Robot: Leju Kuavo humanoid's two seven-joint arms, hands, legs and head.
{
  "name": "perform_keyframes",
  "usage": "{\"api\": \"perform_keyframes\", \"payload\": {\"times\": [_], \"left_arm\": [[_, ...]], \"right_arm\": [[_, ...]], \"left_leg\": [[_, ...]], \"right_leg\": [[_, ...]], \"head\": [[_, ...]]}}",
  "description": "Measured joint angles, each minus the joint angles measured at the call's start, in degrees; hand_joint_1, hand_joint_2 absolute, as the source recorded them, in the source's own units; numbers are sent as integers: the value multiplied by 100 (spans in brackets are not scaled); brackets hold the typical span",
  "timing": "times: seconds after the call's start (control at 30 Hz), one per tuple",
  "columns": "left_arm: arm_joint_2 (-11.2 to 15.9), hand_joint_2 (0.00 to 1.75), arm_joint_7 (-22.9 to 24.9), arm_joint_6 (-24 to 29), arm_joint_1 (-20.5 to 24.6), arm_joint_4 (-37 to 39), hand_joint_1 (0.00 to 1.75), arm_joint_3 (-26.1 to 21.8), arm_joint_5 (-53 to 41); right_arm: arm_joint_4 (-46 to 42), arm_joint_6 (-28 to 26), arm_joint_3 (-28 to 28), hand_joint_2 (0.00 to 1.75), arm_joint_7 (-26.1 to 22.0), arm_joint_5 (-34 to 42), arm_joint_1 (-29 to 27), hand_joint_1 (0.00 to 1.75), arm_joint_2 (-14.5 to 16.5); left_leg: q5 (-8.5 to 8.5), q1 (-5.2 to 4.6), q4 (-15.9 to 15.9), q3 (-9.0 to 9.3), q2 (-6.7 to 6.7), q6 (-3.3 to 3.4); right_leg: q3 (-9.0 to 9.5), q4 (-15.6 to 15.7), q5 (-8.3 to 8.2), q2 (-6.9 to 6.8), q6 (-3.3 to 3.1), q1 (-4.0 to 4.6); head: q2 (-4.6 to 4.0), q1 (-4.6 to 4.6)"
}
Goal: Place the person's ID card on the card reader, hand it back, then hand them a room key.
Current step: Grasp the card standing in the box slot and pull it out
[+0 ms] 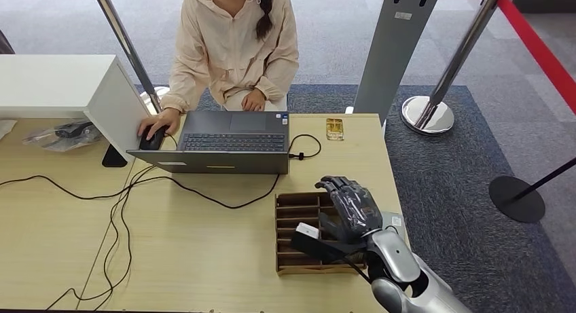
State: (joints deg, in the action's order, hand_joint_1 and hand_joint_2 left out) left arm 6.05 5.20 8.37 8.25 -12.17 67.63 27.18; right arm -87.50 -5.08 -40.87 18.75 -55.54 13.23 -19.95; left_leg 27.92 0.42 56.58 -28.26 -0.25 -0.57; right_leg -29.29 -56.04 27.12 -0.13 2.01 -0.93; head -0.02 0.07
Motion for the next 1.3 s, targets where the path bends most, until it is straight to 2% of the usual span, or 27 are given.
{"api": "perform_keyframes", "payload": {"times": [0.43,0.53,0.67,0.83,1.17,1.23,1.3], "left_arm": [[1,0,-28,22,-1,0,0,0,1],[2,0,-28,22,-1,0,0,0,1],[2,0,-28,42,-2,0,0,0,1],[5,0,-28,57,-2,0,0,0,1],[8,0,-32,66,-2,0,0,0,3],[9,0,-36,72,-2,0,0,0,5],[12,0,-38,75,-2,0,0,0,6]], "right_arm": [[382,-260,4,175,-38,186,-28,64,-2],[448,-303,5,175,-46,193,-31,78,-2],[506,-398,10,175,-52,205,-23,129,-1],[554,-508,19,175,-52,201,-11,138,6],[620,-712,50,175,-87,166,-5,141,30],[635,-776,55,175,-89,152,-6,138,36],[652,-836,56,175,-91,131,-9,121,44]], "left_leg": [[0,0,0,1,0,0],[0,0,0,1,0,0],[0,0,0,1,1,0],[0,0,0,2,1,0],[0,0,0,2,1,0],[0,0,0,3,1,0],[0,0,0,3,1,0]], "right_leg": [[-2,0,0,0,0,0],[-1,0,0,0,0,0],[-1,0,0,0,0,0],[0,0,0,0,0,0],[0,0,0,0,0,0],[0,0,0,0,0,0],[0,0,0,0,0,0]], "head": [[0,0],[0,1],[0,0],[0,0],[0,0],[0,0],[0,0]]}}
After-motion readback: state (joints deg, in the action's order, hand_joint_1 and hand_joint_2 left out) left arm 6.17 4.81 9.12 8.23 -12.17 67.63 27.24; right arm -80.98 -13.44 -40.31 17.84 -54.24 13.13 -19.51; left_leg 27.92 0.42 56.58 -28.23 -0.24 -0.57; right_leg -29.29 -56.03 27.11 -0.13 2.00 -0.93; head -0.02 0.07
